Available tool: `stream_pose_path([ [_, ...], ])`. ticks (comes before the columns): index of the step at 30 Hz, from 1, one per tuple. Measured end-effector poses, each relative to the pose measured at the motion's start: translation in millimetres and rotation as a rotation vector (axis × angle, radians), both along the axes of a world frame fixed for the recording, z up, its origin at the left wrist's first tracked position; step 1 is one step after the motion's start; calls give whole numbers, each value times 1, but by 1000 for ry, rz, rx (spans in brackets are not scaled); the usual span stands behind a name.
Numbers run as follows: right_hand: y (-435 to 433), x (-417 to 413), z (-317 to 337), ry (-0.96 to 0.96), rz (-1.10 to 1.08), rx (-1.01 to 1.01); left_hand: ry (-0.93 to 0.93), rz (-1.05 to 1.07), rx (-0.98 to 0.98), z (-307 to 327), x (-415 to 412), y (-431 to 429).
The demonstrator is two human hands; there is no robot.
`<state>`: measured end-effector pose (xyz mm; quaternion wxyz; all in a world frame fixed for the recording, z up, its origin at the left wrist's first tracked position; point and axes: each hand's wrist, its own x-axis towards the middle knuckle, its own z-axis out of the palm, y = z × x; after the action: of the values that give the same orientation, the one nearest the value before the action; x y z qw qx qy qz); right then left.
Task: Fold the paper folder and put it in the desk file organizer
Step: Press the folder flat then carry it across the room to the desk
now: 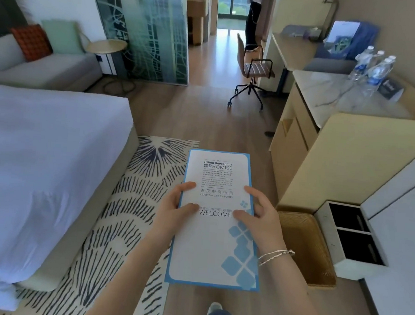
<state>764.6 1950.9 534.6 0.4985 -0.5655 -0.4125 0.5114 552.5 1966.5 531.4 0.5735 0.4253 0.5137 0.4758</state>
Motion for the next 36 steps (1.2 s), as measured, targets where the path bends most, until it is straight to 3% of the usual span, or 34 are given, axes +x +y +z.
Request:
stream_pose_path([
  [10, 227, 43, -8, 11, 144, -54, -40, -19, -76, -7, 30, 216],
  [17, 415, 39, -28, 14, 116, -54, -60, -11, -50, -30, 30, 402],
  [25, 634, 42, 4, -37, 17, 26, -22, -84, 26, 10, 37, 643],
  [36, 908, 121, -27, -5, -51, -26, -29, -90, -37, -24, 122, 924],
])
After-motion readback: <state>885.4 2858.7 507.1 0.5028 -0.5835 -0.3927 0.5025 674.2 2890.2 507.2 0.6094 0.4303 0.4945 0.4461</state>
